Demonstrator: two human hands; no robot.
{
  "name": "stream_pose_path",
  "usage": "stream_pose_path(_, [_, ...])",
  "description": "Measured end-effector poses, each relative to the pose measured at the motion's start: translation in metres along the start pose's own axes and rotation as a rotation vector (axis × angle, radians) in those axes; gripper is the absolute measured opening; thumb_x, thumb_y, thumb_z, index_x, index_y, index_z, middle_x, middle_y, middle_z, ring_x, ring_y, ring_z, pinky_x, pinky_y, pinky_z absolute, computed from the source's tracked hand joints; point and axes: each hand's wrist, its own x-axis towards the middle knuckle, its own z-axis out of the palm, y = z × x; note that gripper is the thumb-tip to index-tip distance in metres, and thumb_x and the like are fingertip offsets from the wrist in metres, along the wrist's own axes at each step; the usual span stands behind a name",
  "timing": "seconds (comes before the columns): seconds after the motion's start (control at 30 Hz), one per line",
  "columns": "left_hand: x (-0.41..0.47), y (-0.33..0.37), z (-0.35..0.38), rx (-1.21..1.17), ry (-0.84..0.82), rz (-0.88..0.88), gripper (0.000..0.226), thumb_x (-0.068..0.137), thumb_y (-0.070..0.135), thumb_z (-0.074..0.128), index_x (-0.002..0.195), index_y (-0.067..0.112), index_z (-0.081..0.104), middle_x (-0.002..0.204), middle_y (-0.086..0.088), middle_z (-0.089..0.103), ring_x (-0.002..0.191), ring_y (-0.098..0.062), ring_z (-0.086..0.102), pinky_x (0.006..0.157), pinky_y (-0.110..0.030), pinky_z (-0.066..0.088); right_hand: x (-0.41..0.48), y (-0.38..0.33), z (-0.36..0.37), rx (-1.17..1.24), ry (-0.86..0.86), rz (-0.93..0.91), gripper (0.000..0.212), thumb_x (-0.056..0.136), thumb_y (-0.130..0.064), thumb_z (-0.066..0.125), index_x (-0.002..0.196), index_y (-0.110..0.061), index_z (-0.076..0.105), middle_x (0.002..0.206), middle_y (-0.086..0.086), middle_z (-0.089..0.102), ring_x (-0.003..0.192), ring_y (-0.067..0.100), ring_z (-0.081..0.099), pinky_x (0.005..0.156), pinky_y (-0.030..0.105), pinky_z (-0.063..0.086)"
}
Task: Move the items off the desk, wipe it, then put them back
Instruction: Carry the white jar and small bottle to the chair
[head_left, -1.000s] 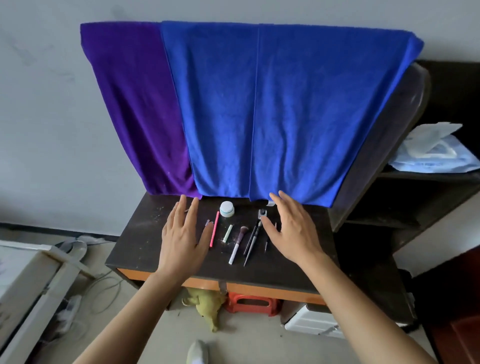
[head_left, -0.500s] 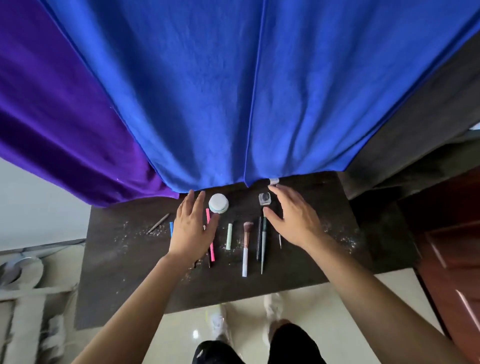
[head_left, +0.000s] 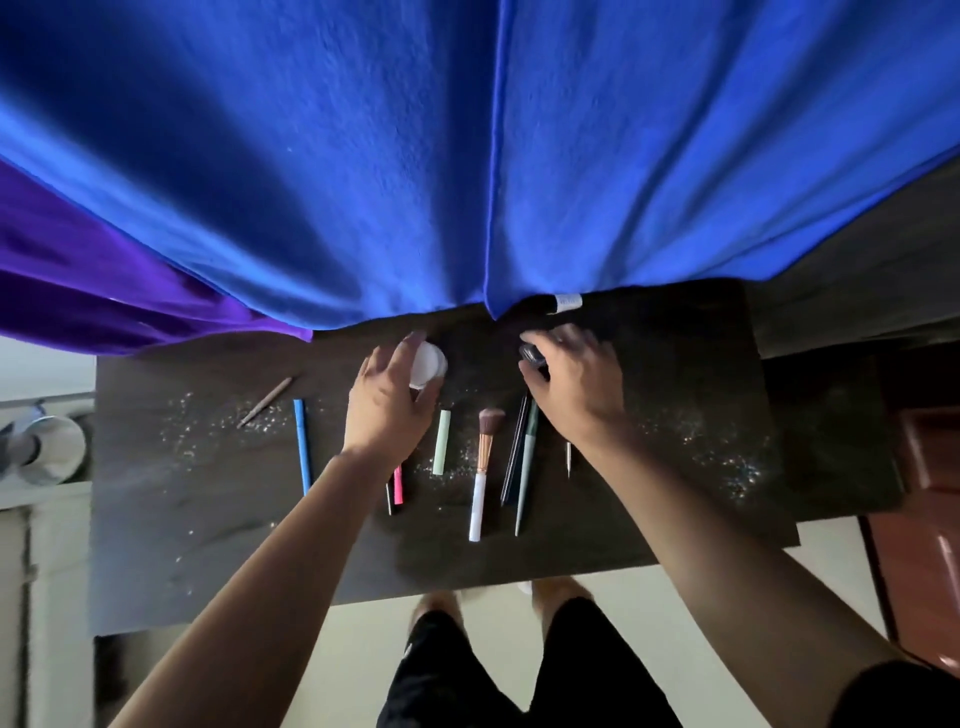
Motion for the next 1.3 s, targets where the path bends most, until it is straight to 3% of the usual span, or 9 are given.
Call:
stream_pose_path(0.33, [-0.015,0.084,-0.11,-0.197,0.299,0.204,0.057,0.082,0.044,0.075,0.132,0.03,0.05,0.114,0.008,0.062,0.098,-0.017,0.062,0.083,-0.03,0.052,-0.029,-0.013,-0.119,0.502,0.347,0.015,0.042,0.08,-0.014,0.078,0.121,-0.013,0.067,0.107,0.004,0.066,0.089,0.021,0.068,0.082,0.042,0.058])
stream_pose_path(0.53, [-0.02,0.17,-0.164,-0.307,0.36,0.657,0.051,0.081,0.033,0.077,0.126,0.02,0.058,0.114,0.009,0.061,0.098,-0.016,0.059,0.086,-0.022,0.046,-0.097,-0.011,-0.209,0.485,0.694,0.093,0.04,0.082,-0.015,0.078,0.12,-0.017,0.068,0.107,-0.001,0.065,0.09,0.015,0.067,0.081,0.04,0.059])
stream_pose_path(0.7, [-0.068,0.241,-0.135,-0.513,0.192,0.98,0.051,0.082,0.029,0.075,0.128,0.012,0.06,0.112,0.002,0.061,0.098,-0.013,0.058,0.089,-0.009,0.04,-0.23,0.008,-0.233,0.358,0.884,0.329,0.042,0.086,-0.028,0.076,0.126,-0.027,0.063,0.11,-0.013,0.061,0.097,0.006,0.064,0.084,0.029,0.056])
stream_pose_path(0.87, [-0.172,0.311,-0.087,-0.6,-0.127,1.195,0.059,0.079,0.029,0.079,0.132,0.019,0.056,0.12,0.014,0.056,0.109,-0.016,0.058,0.089,-0.029,0.051,-0.394,0.016,-0.238,0.172,1.025,0.627,0.041,0.089,-0.031,0.074,0.128,-0.03,0.06,0.114,-0.013,0.064,0.101,-0.004,0.058,0.089,0.01,0.045])
stream_pose_path(0.97, [-0.247,0.344,-0.065,-0.598,-0.298,1.29,0.057,0.078,0.039,0.077,0.129,0.025,0.056,0.122,0.011,0.059,0.112,-0.012,0.056,0.09,-0.033,0.051,-0.491,0.016,-0.235,0.122,1.148,0.794,0.041,0.09,-0.03,0.075,0.128,-0.029,0.061,0.112,-0.017,0.064,0.1,0.0,0.06,0.088,0.022,0.053])
stream_pose_path(1.07, [-0.326,0.365,-0.043,-0.607,-0.44,1.393,0.055,0.078,0.043,0.076,0.127,0.034,0.053,0.118,0.02,0.055,0.109,-0.006,0.056,0.089,-0.03,0.052,-0.582,0.011,-0.224,0.09,1.275,0.91,0.04,0.09,-0.029,0.075,0.127,-0.03,0.06,0.107,-0.019,0.061,0.093,0.005,0.063,0.08,0.031,0.058])
stream_pose_path(1.13, [-0.381,0.374,-0.025,-0.611,-0.52,1.445,0.056,0.078,0.049,0.073,0.128,0.036,0.052,0.118,0.02,0.055,0.109,-0.006,0.055,0.086,-0.024,0.051,-0.641,0.009,-0.212,0.088,1.336,0.975,0.041,0.089,-0.026,0.075,0.127,-0.028,0.06,0.106,-0.016,0.061,0.095,0.001,0.062,0.079,0.022,0.057])
stream_pose_path(1.23, [-0.471,0.383,0.005,-0.611,-0.588,1.522,0.055,0.077,0.055,0.07,0.127,0.039,0.051,0.117,0.031,0.052,0.11,0.001,0.052,0.088,-0.019,0.047,-0.731,0.007,-0.19,0.047,1.39,1.081,0.043,0.088,-0.021,0.077,0.128,-0.019,0.062,0.105,-0.014,0.062,0.095,-0.013,0.056,0.08,0.0,0.041])
stream_pose_path(1.3, [-0.535,0.389,0.024,-0.634,-0.627,1.557,0.052,0.078,0.053,0.071,0.125,0.041,0.052,0.116,0.039,0.05,0.109,0.003,0.053,0.088,-0.021,0.048,-0.794,0.008,-0.177,0.04,1.381,1.163,0.044,0.087,-0.021,0.077,0.128,-0.017,0.063,0.104,-0.013,0.062,0.092,-0.013,0.055,0.08,-0.001,0.038])
